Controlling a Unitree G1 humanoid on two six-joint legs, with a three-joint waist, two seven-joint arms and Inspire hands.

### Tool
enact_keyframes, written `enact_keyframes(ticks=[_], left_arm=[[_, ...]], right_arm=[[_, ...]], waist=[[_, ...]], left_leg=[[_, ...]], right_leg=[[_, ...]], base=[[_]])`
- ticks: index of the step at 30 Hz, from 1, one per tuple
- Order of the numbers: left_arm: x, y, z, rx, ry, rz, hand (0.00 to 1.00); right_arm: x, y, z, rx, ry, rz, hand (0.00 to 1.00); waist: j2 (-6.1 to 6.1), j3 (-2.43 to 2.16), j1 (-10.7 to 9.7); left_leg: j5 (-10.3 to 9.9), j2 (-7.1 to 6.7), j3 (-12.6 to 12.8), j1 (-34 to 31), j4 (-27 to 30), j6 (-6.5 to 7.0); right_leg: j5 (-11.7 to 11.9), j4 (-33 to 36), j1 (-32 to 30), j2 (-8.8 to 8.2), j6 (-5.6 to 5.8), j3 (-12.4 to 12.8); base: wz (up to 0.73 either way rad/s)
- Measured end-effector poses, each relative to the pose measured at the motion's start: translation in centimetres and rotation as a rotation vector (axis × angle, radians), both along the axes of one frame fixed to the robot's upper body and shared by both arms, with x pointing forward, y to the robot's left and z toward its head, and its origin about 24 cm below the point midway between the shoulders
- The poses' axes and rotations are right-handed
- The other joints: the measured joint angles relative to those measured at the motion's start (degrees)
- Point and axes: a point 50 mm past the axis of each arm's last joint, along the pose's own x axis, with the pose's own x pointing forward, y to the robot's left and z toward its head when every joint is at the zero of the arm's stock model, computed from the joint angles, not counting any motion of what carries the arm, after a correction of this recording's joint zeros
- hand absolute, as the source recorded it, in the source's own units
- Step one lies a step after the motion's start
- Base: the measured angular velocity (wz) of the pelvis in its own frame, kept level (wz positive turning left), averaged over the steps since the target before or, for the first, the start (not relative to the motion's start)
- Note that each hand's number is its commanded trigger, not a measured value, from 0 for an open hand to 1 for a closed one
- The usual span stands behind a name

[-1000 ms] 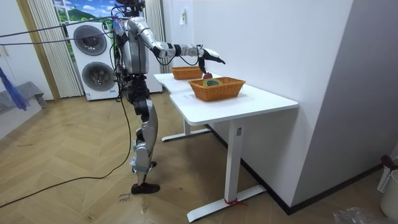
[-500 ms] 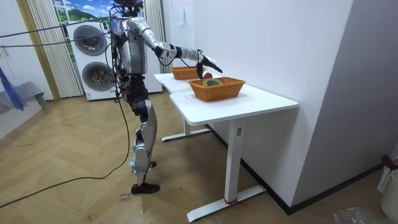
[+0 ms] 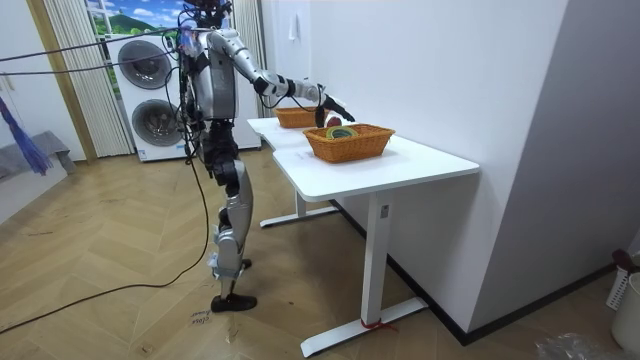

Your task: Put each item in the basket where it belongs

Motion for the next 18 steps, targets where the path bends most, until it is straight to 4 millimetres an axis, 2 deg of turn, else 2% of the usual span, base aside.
enact_keyframes(ticks=[8,18], left_arm=[[0.1,0.1,0.1,0.006,0.002,0.003,0.00],[0.1,0.2,0.1,0.003,0.004,0.003,0.00]], right_arm=[[1.0,-1.0,-0.3,-0.011,0.036,-0.050,0.00],[0.8,-1.9,-1.5,-0.016,0.088,-0.087,0.00]], waist=[[-0.07,-0.07,0.34],[-0.37,-0.28,0.30]], left_leg=[[0.15,-0.02,-0.11,-0.14,0.12,-0.10],[0.16,-0.02,-0.19,-0.13,0.12,-0.11]], right_leg=[[0.00,0.03,0.08,-0.02,0.00,-0.69],[0.01,0.03,0.18,-0.02,-0.02,-1.11]], base=[[0.02],[0.00]])
